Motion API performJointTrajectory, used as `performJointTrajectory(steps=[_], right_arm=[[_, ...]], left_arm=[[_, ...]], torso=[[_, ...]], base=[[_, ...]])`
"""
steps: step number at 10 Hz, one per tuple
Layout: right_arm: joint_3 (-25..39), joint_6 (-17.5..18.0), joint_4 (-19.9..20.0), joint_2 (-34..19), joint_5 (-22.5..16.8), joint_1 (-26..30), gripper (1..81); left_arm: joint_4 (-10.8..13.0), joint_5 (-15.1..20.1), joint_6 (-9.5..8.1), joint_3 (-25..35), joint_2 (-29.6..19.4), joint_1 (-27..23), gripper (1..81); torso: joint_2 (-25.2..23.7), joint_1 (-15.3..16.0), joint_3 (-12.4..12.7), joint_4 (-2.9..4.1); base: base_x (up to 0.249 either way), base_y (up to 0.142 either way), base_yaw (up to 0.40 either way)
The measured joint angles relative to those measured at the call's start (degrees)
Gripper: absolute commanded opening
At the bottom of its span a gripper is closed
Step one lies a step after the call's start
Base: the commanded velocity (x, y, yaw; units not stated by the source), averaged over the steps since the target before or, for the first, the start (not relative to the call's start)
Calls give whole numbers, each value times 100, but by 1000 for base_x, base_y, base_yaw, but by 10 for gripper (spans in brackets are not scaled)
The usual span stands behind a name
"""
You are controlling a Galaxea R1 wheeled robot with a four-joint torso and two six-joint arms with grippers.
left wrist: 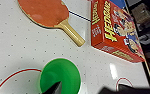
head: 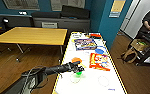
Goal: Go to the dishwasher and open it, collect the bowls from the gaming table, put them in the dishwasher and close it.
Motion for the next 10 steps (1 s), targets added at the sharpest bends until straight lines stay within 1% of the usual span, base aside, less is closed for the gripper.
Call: performJointTrajectory(steps=[3,4,7,8,10], right_arm=[[0,2,0,-2,-2,-2,10],[0,2,0,-2,2,0,10],[0,2,0,0,-6,15,10],[0,0,0,0,-6,28,10],[0,0,0,0,-2,30,10]], left_arm=[[2,-28,2,-152,126,0,811],[2,-37,4,-144,46,0,811],[2,-46,4,135,-494,0,811],[0,-46,4,187,-594,0,811],[2,-50,4,210,-601,-2,811]], torso=[[0,0,0,0],[0,0,0,0],[0,0,0,0],[0,0,0,0],[0,0,-13,0]], base=[[0,0,0],[0,0,0],[0,0,0],[0,0,0],[0,0,0]])
